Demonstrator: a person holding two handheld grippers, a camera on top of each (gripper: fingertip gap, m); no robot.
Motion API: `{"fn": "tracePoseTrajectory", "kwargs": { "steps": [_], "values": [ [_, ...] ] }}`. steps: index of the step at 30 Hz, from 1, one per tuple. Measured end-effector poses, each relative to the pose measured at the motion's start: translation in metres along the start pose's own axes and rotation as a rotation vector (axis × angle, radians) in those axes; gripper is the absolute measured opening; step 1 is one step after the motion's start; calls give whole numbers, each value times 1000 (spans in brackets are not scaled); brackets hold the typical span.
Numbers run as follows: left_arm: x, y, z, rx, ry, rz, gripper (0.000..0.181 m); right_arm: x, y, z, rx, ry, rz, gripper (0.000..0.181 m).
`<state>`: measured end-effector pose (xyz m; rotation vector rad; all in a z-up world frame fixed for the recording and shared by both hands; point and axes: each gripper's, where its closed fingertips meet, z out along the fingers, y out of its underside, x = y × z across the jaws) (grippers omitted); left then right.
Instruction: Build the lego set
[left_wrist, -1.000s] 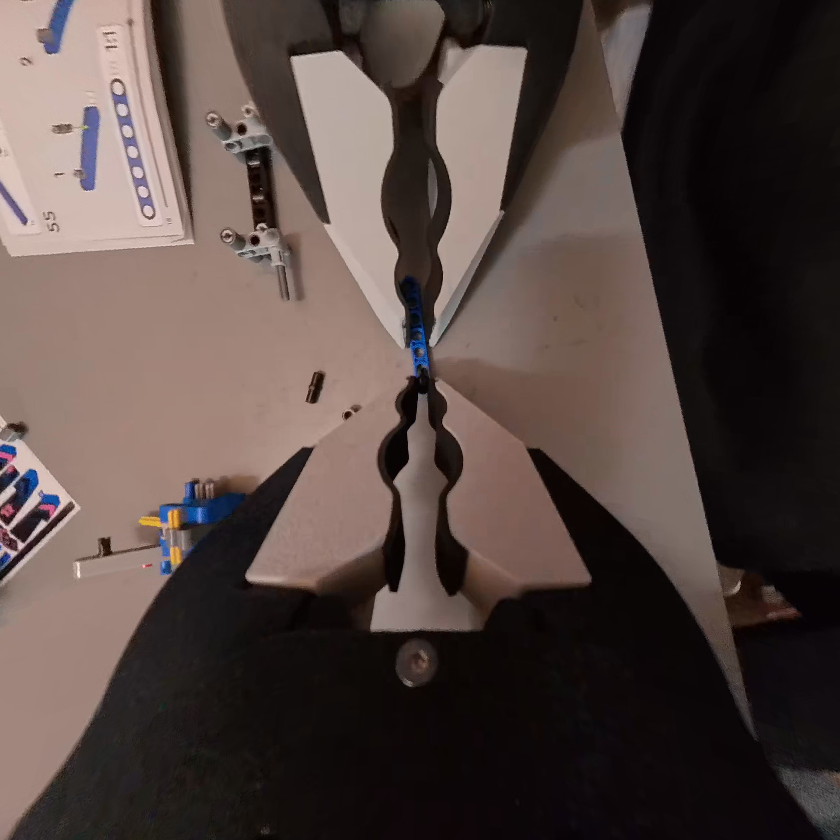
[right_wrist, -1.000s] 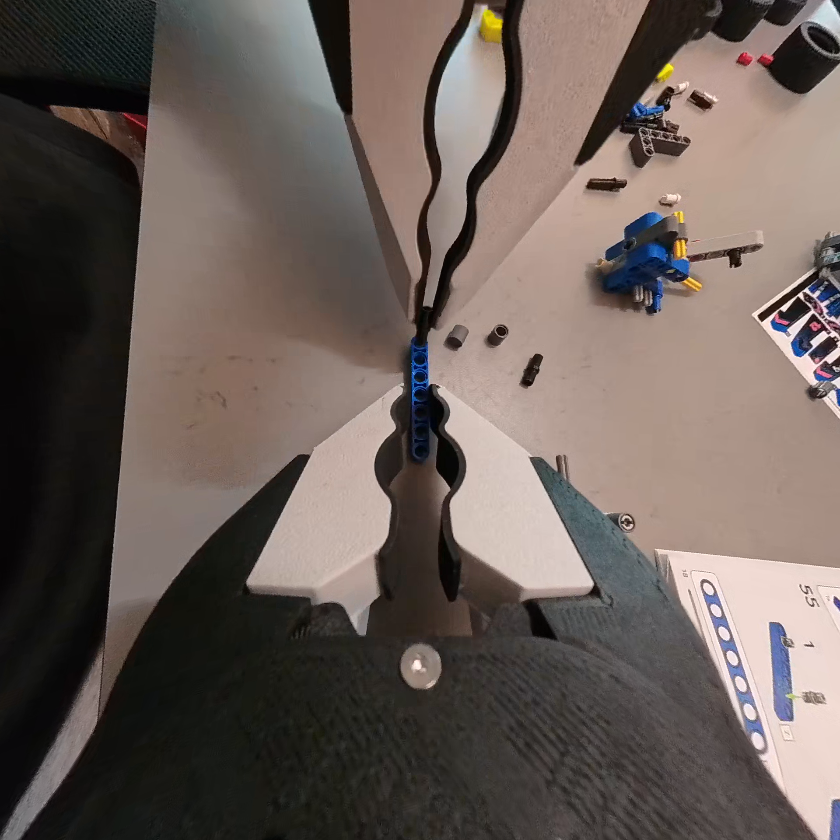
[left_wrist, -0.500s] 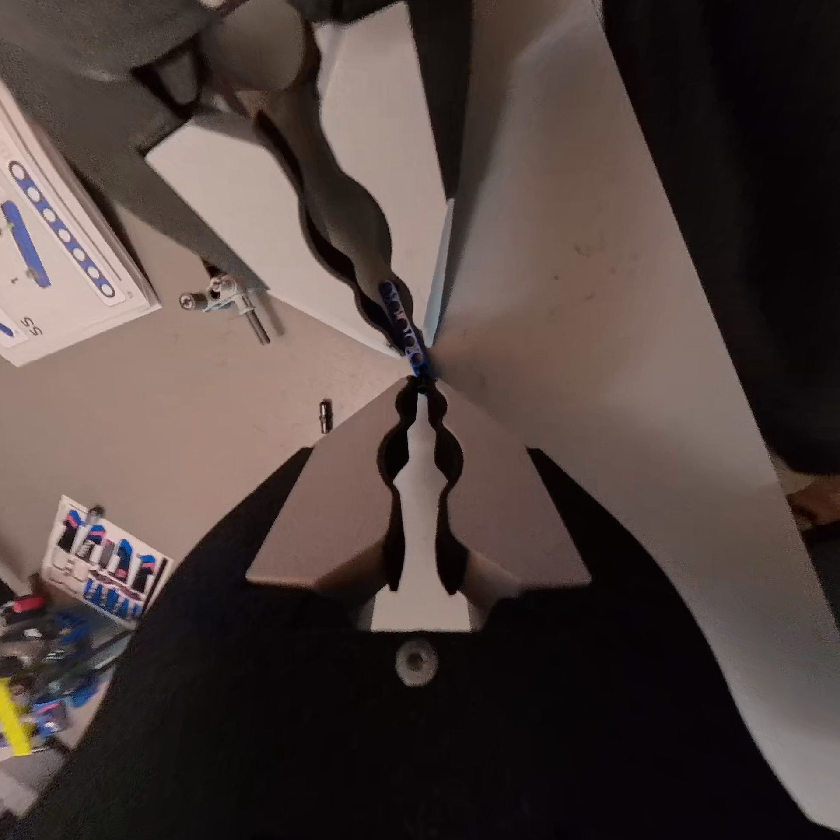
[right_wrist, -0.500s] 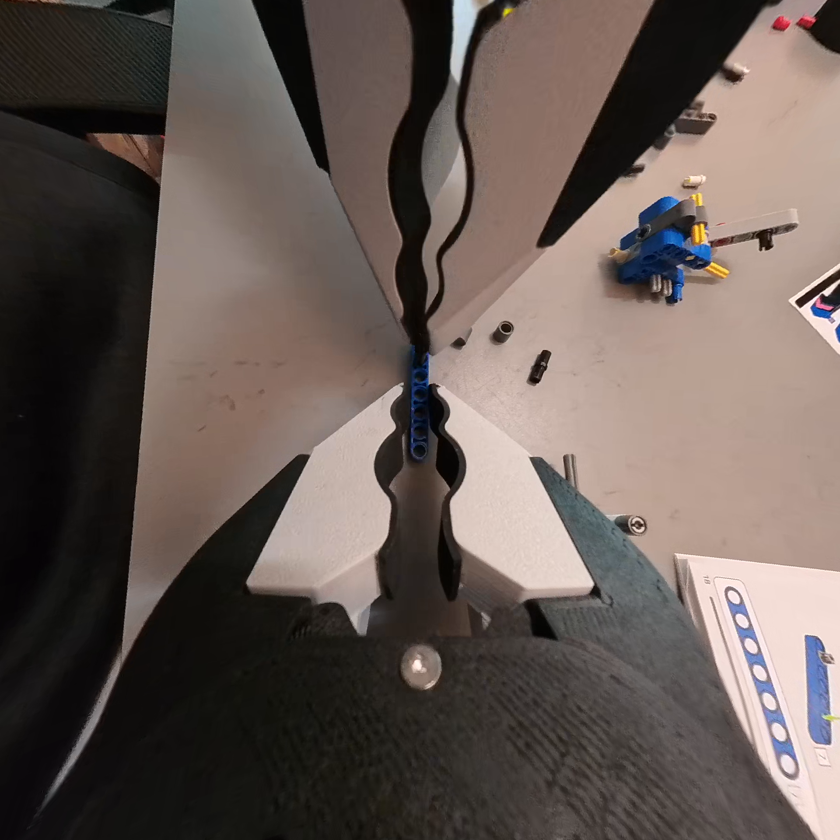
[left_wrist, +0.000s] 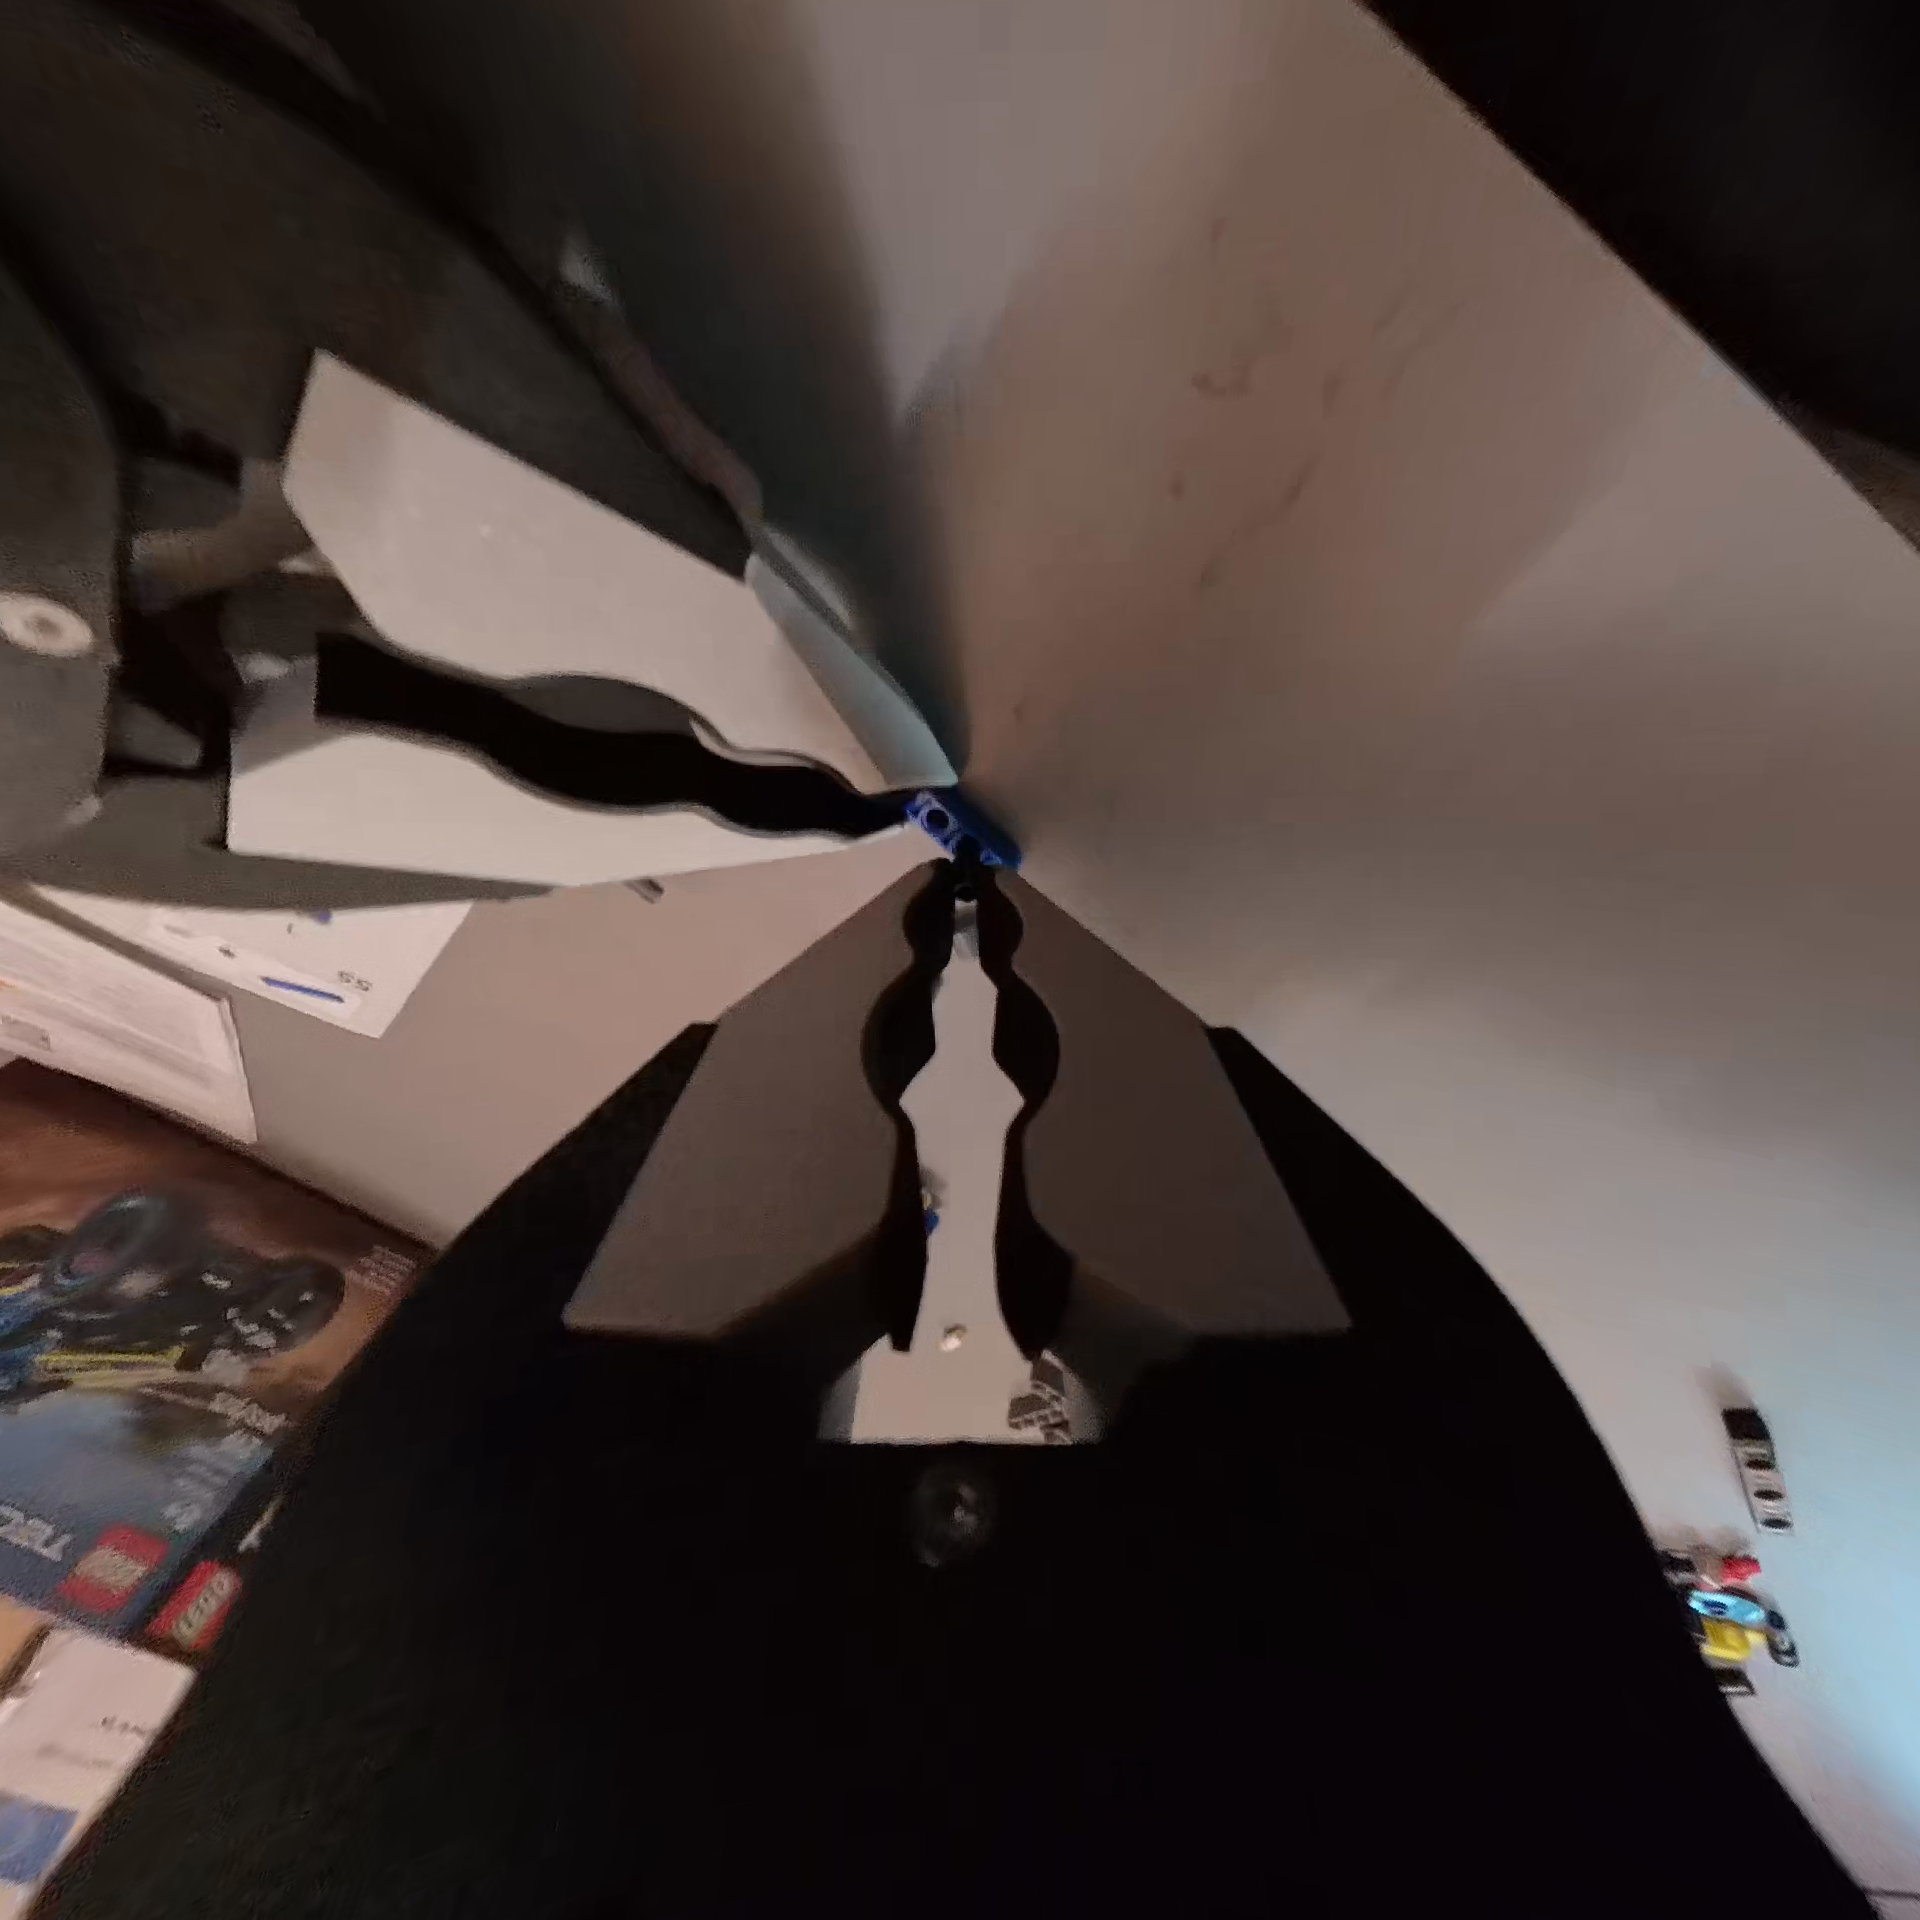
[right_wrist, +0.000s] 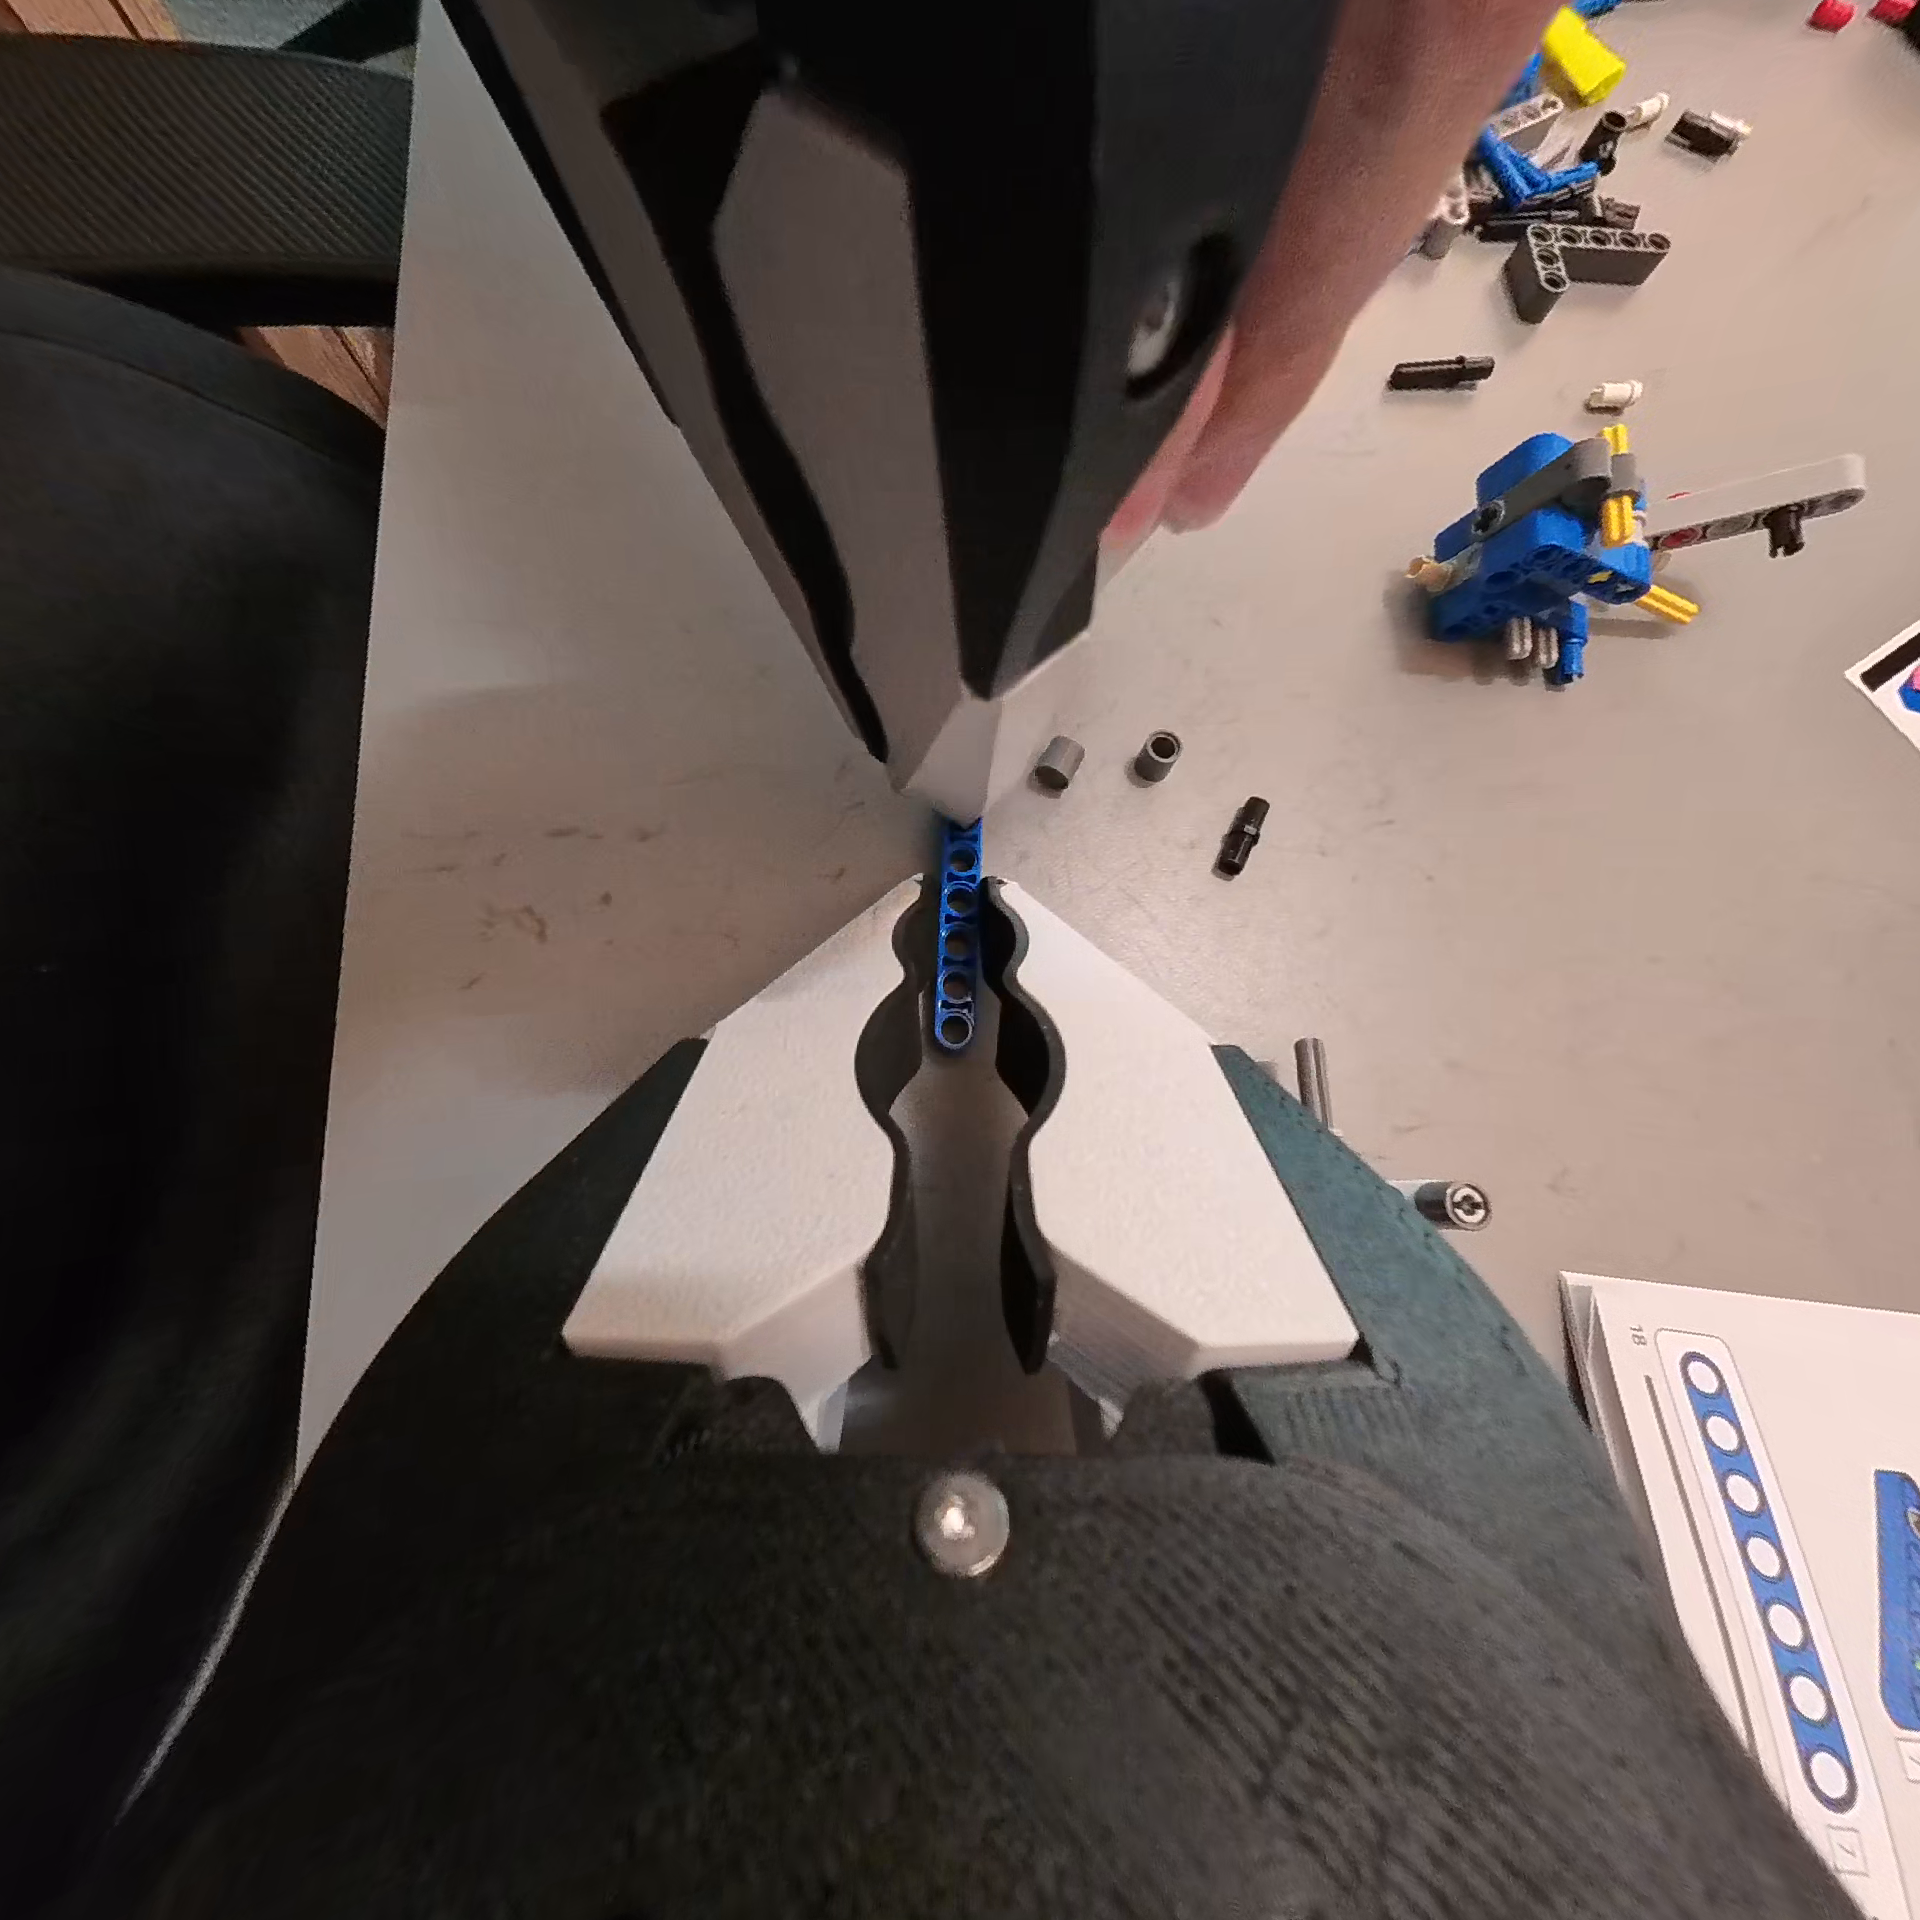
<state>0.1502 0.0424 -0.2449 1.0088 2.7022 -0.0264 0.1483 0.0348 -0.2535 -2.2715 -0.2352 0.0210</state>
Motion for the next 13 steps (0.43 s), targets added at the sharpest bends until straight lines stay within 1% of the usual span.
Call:
{"fn": "tracePoseTrajectory", "kwargs": {
  "steps": [3,8,10,13],
  "values": [
    [0,0,1,17,51,-37,1,0,0,0,0,-1,-2,7],
    [1,-1,6,120,89,-138,1,0,0,0,1,5,-10,7],
    [1,-2,6,154,75,-182,1,0,0,0,1,9,-14,7],
    [0,-3,2,236,-3,-284,2,-1,0,0,2,20,-35,6]
  ]
}}
